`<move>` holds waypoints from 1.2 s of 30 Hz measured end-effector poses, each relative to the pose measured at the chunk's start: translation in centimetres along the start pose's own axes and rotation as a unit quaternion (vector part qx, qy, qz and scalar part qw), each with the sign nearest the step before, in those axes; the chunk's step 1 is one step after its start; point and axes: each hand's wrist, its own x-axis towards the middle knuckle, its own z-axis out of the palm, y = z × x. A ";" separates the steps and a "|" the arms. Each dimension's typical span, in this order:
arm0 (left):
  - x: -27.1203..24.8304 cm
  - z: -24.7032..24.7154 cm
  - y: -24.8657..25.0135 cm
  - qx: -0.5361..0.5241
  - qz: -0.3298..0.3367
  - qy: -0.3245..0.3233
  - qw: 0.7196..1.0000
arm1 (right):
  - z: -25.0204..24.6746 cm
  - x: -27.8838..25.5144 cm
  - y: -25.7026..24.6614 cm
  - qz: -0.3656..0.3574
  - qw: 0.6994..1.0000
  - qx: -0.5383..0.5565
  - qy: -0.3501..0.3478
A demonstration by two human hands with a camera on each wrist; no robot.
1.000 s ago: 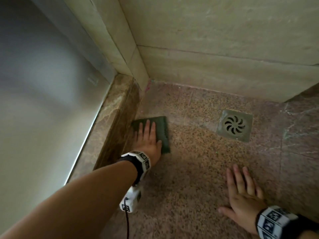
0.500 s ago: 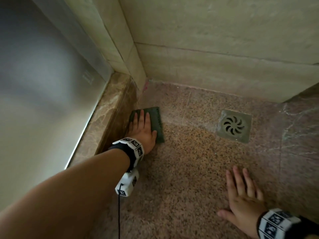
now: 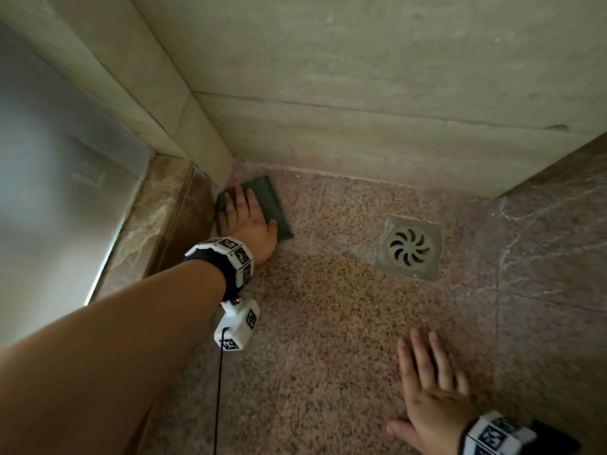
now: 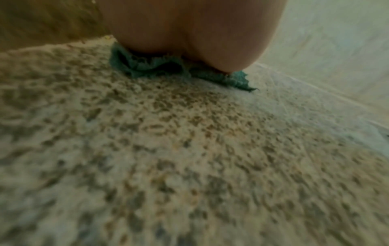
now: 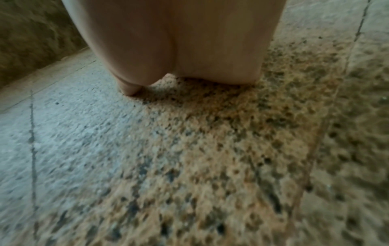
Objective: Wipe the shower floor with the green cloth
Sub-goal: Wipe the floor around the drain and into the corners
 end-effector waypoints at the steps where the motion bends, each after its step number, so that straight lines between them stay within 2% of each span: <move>1: 0.2 0.1 0.0 -0.002 0.002 0.003 1.000 | -0.1 0.1 -0.1 -0.001 1.000 0.003 0.009; 4: 0.2 -0.2 0.4 -0.019 -0.008 0.004 1.000 | -0.3 -0.2 -0.4 -0.007 1.000 0.008 0.006; 6: 0.6 -0.4 1.2 -0.014 0.015 -0.001 1.000 | -0.2 0.0 -0.1 -0.008 1.000 0.005 0.003; 8: 1.3 -0.6 3.4 -0.004 0.064 -0.024 0.998 | 0.0 0.1 0.1 -0.016 1.000 0.002 -0.001; 11: 0.5 0.3 9.1 0.052 0.132 -0.022 0.990 | 0.1 0.4 0.2 -0.020 1.000 0.001 0.001; 14: -3.8 2.8 14.9 0.101 0.263 -0.040 0.959 | 0.0 0.4 0.1 -0.005 1.000 0.011 -0.006; 16: -6.5 4.2 16.7 0.126 0.320 -0.065 0.937 | -0.3 0.4 0.3 0.004 1.000 0.025 -0.011; 19: -6.5 4.2 15.3 0.142 0.339 -0.050 0.929 | -0.4 0.2 0.9 0.017 0.999 0.029 -0.012; 21: -5.1 3.7 12.2 0.145 0.315 -0.024 0.938 | -1.0 0.1 0.3 0.010 0.999 0.025 -0.035; 24: -3.7 1.9 6.7 0.138 0.246 -0.051 0.958 | -3.3 -0.2 -0.7 0.004 0.996 -0.019 -0.084; 26: -4.4 1.9 4.8 0.160 0.247 -0.076 0.953 | -4.3 -0.6 -1.1 0.019 0.989 -0.003 -0.145; 29: -8.4 3.8 4.9 0.182 0.271 -0.071 0.943 | -4.8 -0.9 -1.6 0.026 0.983 -0.023 -0.181; 34: -14.5 7.2 8.5 0.203 0.356 -0.110 0.905 | -4.9 -1.3 -1.9 0.039 0.986 -0.041 -0.155; 36: -15.6 8.2 9.2 0.192 0.368 -0.111 0.903 | -4.6 -1.5 -1.9 0.037 0.988 -0.040 -0.141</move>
